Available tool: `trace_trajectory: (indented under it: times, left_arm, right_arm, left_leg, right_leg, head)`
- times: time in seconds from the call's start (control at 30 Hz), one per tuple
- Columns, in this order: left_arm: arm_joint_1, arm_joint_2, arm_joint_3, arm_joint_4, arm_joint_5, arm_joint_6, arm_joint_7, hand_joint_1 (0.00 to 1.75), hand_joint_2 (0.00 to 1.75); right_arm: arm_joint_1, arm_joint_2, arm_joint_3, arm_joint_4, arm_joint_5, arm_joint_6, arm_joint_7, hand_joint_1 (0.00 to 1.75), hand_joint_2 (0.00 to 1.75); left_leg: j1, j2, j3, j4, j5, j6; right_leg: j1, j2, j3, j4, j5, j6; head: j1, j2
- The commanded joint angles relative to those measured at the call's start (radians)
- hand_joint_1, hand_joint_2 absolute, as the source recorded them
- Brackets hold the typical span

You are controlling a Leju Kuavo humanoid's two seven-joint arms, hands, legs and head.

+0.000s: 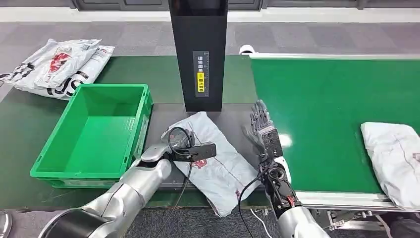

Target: Moved the parcel from conveyor to table for the left to box.

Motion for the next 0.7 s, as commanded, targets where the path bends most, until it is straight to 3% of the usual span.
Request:
trace_trajectory:
  times: [0.03, 0.7]
  left_arm:
    - [-0.004, 0.033, -0.041, 0.053, -0.027, 0.008, 0.018, 1.75, 1.75]
    - [0.002, 0.03, -0.034, 0.048, -0.046, 0.043, 0.015, 1.75, 1.75]
  right_arm:
    - [-0.011, -0.013, -0.027, 0.055, -0.001, 0.009, 0.003, 0.0, 1.75]
    - [0.032, -0.009, -0.029, -0.003, 0.012, 0.027, 0.018, 0.0, 1.75]
  left_leg:
    - [0.0, 0.002, 0.002, -0.001, 0.0, 0.0]
    - [0.0, 0.001, 0.0, -0.001, 0.0, 0.0]
  right_leg:
    - [0.0, 0.001, 0.001, -0.001, 0.001, 0.0]
    - [0.0, 0.001, 0.0, 0.0, 0.0, 0.0]
  head:
    - [0.0, 0.0]
    - [0.0, 0.0]
